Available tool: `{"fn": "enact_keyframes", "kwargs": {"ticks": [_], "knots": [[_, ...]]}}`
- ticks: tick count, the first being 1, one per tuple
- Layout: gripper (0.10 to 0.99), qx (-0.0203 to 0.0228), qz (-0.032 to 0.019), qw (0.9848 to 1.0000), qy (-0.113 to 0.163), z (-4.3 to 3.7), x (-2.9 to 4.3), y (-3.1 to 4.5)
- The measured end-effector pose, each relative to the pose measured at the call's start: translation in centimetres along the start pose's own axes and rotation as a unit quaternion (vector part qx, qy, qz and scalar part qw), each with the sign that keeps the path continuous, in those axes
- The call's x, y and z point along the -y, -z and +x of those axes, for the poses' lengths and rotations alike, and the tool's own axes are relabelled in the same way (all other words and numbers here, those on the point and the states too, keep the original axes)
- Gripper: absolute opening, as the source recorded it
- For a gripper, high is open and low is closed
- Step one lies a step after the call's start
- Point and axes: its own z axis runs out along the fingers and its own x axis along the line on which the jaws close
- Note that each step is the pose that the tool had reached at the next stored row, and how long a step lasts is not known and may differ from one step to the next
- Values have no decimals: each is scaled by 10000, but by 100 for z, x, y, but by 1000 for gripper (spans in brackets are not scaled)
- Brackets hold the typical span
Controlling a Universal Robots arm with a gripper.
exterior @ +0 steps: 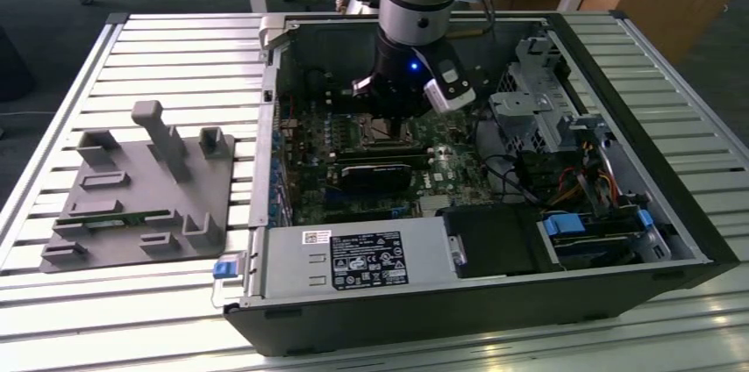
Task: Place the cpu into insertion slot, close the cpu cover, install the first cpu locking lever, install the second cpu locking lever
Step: 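Install the second cpu locking lever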
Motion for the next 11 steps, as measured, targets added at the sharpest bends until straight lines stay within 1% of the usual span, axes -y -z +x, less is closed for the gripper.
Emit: {"fn": "enact_keyframes", "kwargs": {"ticks": [11], "knots": [[106, 0, 0, 10000, 0, 26, 44, -6]]}}
